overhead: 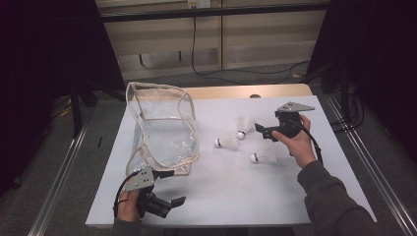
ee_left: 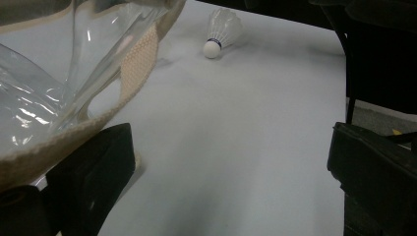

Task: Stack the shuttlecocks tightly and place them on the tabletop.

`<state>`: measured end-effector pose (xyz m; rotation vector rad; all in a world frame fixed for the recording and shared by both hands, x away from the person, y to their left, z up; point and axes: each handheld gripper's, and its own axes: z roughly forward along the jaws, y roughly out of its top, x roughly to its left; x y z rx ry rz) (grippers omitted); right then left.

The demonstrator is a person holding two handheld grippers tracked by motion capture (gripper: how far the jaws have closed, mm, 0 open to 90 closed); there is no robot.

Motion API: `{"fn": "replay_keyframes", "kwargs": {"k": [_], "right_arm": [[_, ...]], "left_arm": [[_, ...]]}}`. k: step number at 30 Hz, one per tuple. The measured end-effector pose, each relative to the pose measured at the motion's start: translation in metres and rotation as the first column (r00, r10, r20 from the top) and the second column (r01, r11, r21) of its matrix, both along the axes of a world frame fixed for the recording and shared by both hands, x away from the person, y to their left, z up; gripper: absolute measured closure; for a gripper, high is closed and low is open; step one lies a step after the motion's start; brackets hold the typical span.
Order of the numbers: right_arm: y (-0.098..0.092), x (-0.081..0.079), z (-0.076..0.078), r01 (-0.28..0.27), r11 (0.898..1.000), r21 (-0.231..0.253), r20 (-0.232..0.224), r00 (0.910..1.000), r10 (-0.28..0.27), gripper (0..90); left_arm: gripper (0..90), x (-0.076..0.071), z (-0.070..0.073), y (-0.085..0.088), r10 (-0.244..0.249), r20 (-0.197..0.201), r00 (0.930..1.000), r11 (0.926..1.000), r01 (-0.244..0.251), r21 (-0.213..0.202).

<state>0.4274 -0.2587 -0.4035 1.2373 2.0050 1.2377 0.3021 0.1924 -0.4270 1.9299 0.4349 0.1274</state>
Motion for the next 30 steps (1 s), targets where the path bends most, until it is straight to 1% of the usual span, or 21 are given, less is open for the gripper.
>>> {"fn": "replay_keyframes", "kwargs": {"k": [6, 11, 15, 17, 18, 20, 21, 23, 25, 27, 30], "right_arm": [[0.003, 0.007, -0.001, -0.011, 1.000, -0.009, -0.012, 0.9999, 0.011, 5.2], [0.005, 0.012, -0.005, -0.013, 1.000, -0.009, -0.026, 0.9996, 0.013, 8.3], [0.005, 0.016, -0.007, -0.017, 1.000, -0.015, -0.032, 0.9993, 0.017, 10.1], [0.005, 0.018, -0.007, -0.013, 1.000, -0.015, -0.036, 0.9993, 0.013, 10.0], [0.005, 0.019, -0.006, -0.017, 1.000, -0.015, -0.034, 0.9993, 0.017, 11.2], [0.006, 0.020, -0.006, -0.021, 1.000, -0.013, -0.037, 0.9991, 0.021, 13.8], [0.007, 0.021, -0.006, -0.024, 1.000, -0.012, -0.036, 0.9991, 0.024, 14.5], [0.007, 0.022, -0.008, -0.027, 0.999, -0.018, -0.036, 0.9990, 0.026, 16.4], [0.007, 0.024, -0.010, -0.027, 0.999, -0.027, -0.046, 0.9986, 0.025, 17.3], [0.006, 0.025, -0.011, -0.027, 0.999, -0.022, -0.051, 0.9984, 0.026, 18.1], [0.008, 0.028, -0.013, -0.039, 0.999, -0.033, -0.064, 0.9972, 0.037, 18.1]], "left_arm": [[4.1, 0.000, 0.000, 0.000, 0.000, 0.000, 1.0000, 1.0000, 0.000, 0.000], [4.1, 0.000, 0.000, 0.000, 0.001, -0.002, 1.0000, 1.0000, -0.001, -0.001], [4.1, 0.000, -0.001, 0.000, 0.001, -0.002, 1.0000, 1.0000, -0.001, 0.006], [4.1, 0.000, -0.001, 0.000, 0.004, -0.006, 1.0000, 1.0000, -0.004, 0.001], [4.1, 0.000, -0.001, 0.000, 0.002, -0.003, 1.0000, 1.0000, -0.002, 0.007], [4.1, 0.000, -0.002, 0.000, 0.004, -0.006, 1.0000, 1.0000, -0.004, 0.003], [4.1, 0.000, -0.001, 0.000, 0.004, -0.005, 1.0000, 0.9999, -0.004, 0.011], [4.1, 0.000, -0.002, 0.000, 0.004, -0.006, 1.0000, 0.9999, -0.004, 0.012], [4.1, 0.001, -0.002, 0.000, 0.004, -0.006, 1.0000, 0.9999, -0.004, 0.012], [4.1, 0.001, -0.002, 0.000, 0.006, -0.006, 1.0000, 0.9999, -0.006, 0.009], [4.1, 0.001, -0.002, 0.000, 0.005, -0.008, 1.0000, 1.0000, -0.005, 0.005]]}}
